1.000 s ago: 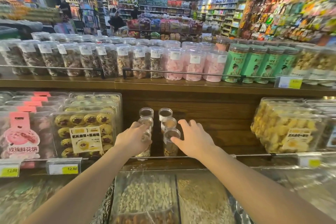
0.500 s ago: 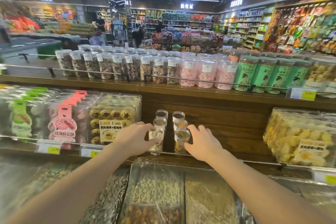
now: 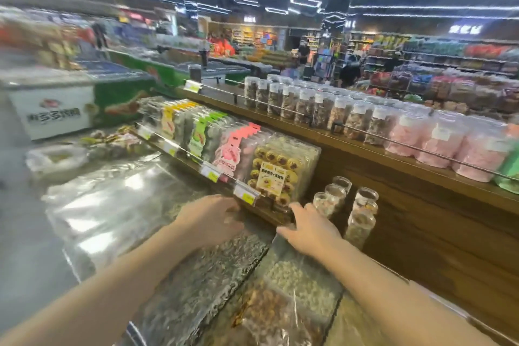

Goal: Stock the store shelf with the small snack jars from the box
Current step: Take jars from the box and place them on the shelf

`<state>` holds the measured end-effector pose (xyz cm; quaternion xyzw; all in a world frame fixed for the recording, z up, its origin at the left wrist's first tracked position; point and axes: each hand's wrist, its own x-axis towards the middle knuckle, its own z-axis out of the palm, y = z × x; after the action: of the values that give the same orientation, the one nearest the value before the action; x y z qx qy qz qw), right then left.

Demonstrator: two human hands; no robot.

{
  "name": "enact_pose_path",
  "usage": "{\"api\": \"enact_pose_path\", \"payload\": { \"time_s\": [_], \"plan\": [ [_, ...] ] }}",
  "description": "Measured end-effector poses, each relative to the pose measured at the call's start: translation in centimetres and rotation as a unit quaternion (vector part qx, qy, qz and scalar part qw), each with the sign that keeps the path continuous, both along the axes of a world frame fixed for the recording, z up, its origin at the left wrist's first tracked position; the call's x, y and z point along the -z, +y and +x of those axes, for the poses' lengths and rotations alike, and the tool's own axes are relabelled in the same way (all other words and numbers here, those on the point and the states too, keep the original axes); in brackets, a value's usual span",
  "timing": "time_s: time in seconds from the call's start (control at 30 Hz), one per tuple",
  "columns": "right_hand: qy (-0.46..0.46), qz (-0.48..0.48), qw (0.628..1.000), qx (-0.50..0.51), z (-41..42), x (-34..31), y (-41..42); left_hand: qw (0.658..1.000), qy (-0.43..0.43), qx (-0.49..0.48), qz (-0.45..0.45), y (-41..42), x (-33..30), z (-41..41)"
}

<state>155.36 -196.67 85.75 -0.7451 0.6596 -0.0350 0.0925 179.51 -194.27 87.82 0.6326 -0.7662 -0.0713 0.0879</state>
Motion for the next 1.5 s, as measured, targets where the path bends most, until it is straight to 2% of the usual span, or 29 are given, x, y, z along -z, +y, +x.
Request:
{"api": "enact_pose_path", "payload": {
  "time_s": [0.33, 0.47, 0.73, 1.0, 1.2, 1.33, 1.5],
  "plan": [
    [0.01, 0.036, 0.973, -0.226, 16.7, 2.1, 8.2, 0.975, 0.0, -0.222, 0.021, 17.7, 1.5, 11.7],
    [0.011, 0.013, 0.955, -0.295, 22.5, 1.3, 13.2, 0.956, 0.021, -0.293, 0.01, 25.0, 0.7, 15.6],
    [-0.014, -0.002, 0.919, -0.395, 33.4, 0.5, 25.3, 0.927, 0.022, -0.375, 0.008, 40.1, 1.4, 24.3],
    [-0.008, 0.01, 0.879, -0.476, 46.2, 2.0, 41.8, 0.891, 0.021, -0.453, 0.025, 60.0, 3.3, 33.1],
    [0.015, 0.038, 0.831, -0.555, 55.6, 4.9, 55.6, 0.844, 0.033, -0.533, 0.042, 75.4, 5.1, 38.0],
    [0.041, 0.034, 0.78, -0.624, 60.5, 6.6, 63.8, 0.805, 0.061, -0.588, 0.048, 84.7, 6.7, 39.6],
    [0.073, 0.049, 0.708, -0.7, 66.0, 8.9, 72.5, 0.74, 0.09, -0.665, 0.052, 93.5, 8.9, 40.1]
  ]
}}
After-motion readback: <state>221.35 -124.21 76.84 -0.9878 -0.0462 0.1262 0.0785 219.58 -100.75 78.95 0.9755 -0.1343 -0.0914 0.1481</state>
